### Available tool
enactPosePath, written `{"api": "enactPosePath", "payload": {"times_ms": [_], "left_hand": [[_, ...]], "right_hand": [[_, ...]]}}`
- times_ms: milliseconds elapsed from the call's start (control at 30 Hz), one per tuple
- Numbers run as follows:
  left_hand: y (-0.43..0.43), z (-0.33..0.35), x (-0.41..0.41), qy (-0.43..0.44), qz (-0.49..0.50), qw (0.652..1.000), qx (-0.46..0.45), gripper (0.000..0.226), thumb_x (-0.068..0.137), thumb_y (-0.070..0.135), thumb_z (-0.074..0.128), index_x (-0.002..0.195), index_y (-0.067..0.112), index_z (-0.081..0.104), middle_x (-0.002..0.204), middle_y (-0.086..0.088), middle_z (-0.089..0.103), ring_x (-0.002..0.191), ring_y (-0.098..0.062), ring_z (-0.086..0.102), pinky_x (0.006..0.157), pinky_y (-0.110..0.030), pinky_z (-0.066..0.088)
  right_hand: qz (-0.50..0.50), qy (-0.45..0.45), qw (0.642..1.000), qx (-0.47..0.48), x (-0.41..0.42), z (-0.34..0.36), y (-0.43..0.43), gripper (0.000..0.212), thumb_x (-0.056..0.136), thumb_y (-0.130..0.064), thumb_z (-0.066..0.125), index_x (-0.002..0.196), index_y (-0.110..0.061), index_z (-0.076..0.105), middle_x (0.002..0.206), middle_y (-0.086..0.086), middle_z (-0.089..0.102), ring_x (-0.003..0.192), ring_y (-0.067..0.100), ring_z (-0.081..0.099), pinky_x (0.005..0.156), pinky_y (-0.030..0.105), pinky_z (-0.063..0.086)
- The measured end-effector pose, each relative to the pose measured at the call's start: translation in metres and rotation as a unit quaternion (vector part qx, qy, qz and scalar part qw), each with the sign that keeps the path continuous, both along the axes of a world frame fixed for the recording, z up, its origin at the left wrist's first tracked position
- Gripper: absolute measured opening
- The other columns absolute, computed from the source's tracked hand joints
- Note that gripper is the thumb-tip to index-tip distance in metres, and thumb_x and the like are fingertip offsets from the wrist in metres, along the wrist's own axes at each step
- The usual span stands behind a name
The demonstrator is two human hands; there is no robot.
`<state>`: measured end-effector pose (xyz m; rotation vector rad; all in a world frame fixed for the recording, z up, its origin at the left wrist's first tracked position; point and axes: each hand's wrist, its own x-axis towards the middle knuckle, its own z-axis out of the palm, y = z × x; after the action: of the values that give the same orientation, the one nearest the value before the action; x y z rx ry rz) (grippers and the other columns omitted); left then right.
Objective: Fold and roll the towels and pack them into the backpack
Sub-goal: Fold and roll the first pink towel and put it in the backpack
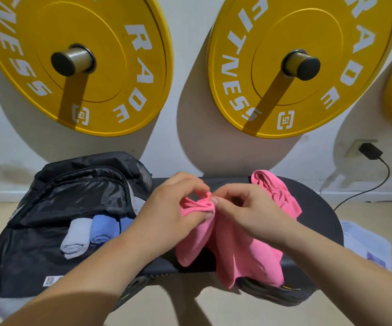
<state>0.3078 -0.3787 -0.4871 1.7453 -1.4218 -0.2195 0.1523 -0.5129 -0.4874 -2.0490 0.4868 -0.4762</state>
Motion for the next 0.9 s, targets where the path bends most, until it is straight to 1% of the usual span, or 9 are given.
{"api": "enactPosePath", "payload": {"times_ms": [100,200,300,467,567,633,700,800,900], "left_hand": [[-0.003,-0.002,-0.002,0.018,0.016,0.999,0.029,0.054,0.075,0.024,0.088,0.124,0.035,0.068,0.109,0.021,0.066,0.099,0.002,0.063,0.089,-0.016,0.049],[-0.003,-0.007,0.005,-0.027,0.051,0.998,0.034,0.021,0.077,0.031,0.085,0.097,0.033,0.077,0.088,0.014,0.073,0.088,-0.005,0.066,0.080,-0.037,0.054],[-0.001,-0.004,0.016,-0.061,0.121,0.991,0.002,0.013,0.079,0.028,0.085,0.089,0.029,0.078,0.083,0.015,0.073,0.084,-0.007,0.064,0.077,-0.034,0.053],[0.004,-0.008,0.034,-0.045,0.190,0.980,0.027,0.017,0.076,0.015,0.085,0.089,0.022,0.077,0.088,0.006,0.065,0.081,-0.006,0.060,0.073,-0.010,0.042],[0.003,-0.010,0.029,0.032,0.222,0.972,0.065,0.027,0.071,0.018,0.089,0.084,0.021,0.066,0.088,0.007,0.063,0.079,0.000,0.058,0.068,-0.007,0.040],[0.002,-0.009,0.022,0.133,0.218,0.963,0.080,0.026,0.070,0.019,0.092,0.081,0.020,0.068,0.080,0.003,0.069,0.069,-0.004,0.062,0.061,-0.012,0.044],[0.000,-0.008,0.015,0.241,0.187,0.949,0.077,0.018,0.074,0.015,0.090,0.083,0.016,0.074,0.078,-0.005,0.075,0.067,-0.010,0.065,0.061,-0.018,0.051],[-0.002,-0.005,0.004,0.326,0.143,0.932,0.074,0.007,0.081,0.013,0.084,0.086,0.013,0.079,0.083,-0.007,0.079,0.073,-0.011,0.068,0.069,-0.021,0.054],[-0.004,-0.004,-0.004,0.374,0.104,0.919,0.073,0.006,0.085,0.016,0.080,0.086,0.010,0.080,0.085,-0.008,0.079,0.073,-0.009,0.068,0.066,-0.019,0.053]], "right_hand": [[0.048,-0.009,0.999,0.003,0.002,0.002,0.000,0.016,0.101,-0.016,0.062,0.097,-0.014,0.077,0.092,-0.001,0.078,0.093,0.018,0.072,0.085,0.030,0.055],[0.020,0.023,0.999,0.015,0.000,-0.004,-0.008,0.018,0.098,-0.026,0.067,0.086,-0.014,0.074,0.073,-0.004,0.070,0.070,0.010,0.062,0.068,0.028,0.050],[0.000,0.117,0.991,0.058,-0.007,-0.012,-0.017,0.040,0.094,-0.035,0.071,0.066,-0.012,0.055,0.061,-0.002,0.044,0.061,0.013,0.037,0.059,0.028,0.030],[0.011,0.174,0.975,0.137,-0.017,-0.018,-0.022,0.041,0.096,-0.032,0.069,0.061,-0.019,0.051,0.062,-0.002,0.040,0.063,0.014,0.034,0.061,0.029,0.026],[-0.018,0.095,0.988,0.121,-0.011,-0.016,-0.015,0.033,0.100,-0.020,0.062,0.070,-0.011,0.053,0.056,-0.011,0.045,0.052,0.006,0.036,0.049,0.017,0.030],[-0.053,0.039,0.997,0.049,-0.004,-0.013,-0.009,0.031,0.101,-0.024,0.060,0.081,-0.002,0.052,0.058,-0.010,0.045,0.052,0.005,0.036,0.049,0.016,0.032],[-0.087,0.000,0.996,0.028,0.001,-0.010,-0.005,0.029,0.101,-0.029,0.061,0.086,-0.005,0.055,0.058,-0.007,0.046,0.052,0.006,0.035,0.049,0.018,0.032],[-0.116,-0.017,0.990,0.074,0.007,-0.012,0.001,0.027,0.098,-0.031,0.066,0.079,-0.014,0.058,0.059,-0.008,0.049,0.052,0.004,0.037,0.051,0.016,0.033],[-0.126,0.006,0.973,0.195,0.011,-0.014,0.005,0.019,0.096,-0.025,0.070,0.082,-0.012,0.068,0.071,-0.002,0.063,0.065,0.009,0.054,0.061,0.022,0.046]]}}
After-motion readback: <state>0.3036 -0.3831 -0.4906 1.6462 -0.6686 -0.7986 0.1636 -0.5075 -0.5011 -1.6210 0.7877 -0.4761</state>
